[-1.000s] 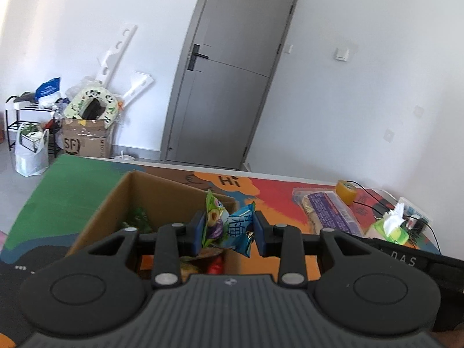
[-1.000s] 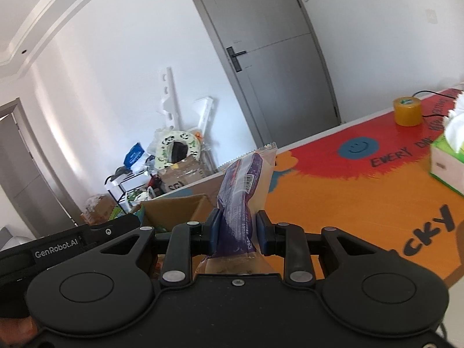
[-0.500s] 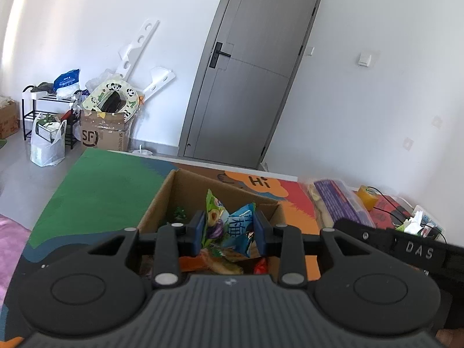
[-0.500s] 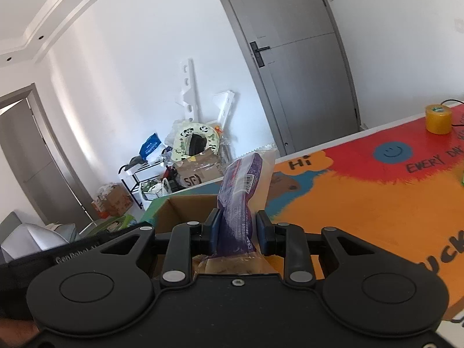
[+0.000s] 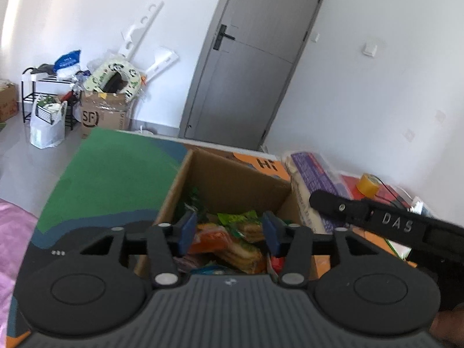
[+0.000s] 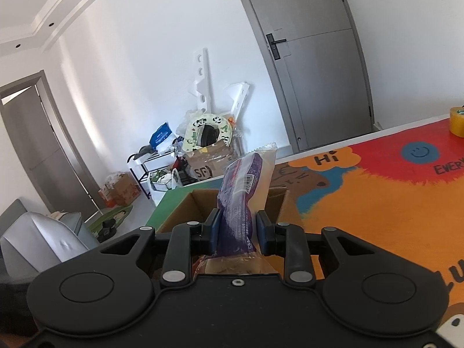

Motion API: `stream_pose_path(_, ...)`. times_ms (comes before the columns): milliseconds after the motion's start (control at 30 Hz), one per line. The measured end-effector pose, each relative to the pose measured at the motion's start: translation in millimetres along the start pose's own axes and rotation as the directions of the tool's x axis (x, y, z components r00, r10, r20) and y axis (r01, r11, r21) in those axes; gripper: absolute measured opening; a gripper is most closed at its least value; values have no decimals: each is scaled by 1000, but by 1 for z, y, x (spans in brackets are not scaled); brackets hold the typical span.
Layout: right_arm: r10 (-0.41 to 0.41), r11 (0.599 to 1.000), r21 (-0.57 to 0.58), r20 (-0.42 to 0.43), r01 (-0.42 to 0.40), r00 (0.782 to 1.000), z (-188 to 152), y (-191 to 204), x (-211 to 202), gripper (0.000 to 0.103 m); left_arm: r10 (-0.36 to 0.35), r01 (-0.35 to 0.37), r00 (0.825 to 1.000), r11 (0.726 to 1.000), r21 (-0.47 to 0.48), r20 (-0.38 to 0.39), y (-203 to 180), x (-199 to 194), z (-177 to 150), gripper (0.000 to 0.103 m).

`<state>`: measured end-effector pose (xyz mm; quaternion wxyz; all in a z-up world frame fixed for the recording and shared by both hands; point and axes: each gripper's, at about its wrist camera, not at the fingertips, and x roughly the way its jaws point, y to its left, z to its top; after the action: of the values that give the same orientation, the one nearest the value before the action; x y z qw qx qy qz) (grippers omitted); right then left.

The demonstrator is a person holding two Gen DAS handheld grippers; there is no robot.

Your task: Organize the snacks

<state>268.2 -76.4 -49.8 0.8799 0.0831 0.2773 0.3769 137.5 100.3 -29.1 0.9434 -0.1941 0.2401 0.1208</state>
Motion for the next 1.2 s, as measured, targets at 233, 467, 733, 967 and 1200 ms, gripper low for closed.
stream_pose_path(233,28,1000,2,-25,-28,999,1,15,16,27,72,-71,997,997,-17,38,14,-9,7,79)
stream_pose_path(467,114,993,29,-26,-113,993,6,28,26,44,106,-104,994,993,-60,39,27,-12,13,87)
stream_pose_path(733,59,998,26,-21,-58,998,1,19,8,54,106,-105,994,993,-58,24,22,-12,13,91)
stream_pose_path(967,5,999,43,-14,-5,1000,-6,0,-15,63,92,-91,996,995,-37,17,8,-17,6,93)
stream_pose_path(1200,-37,998,48,0,37,999,-15,-14,-44,76,81,-80,997,997,-15,13,-9,-27,-4,94)
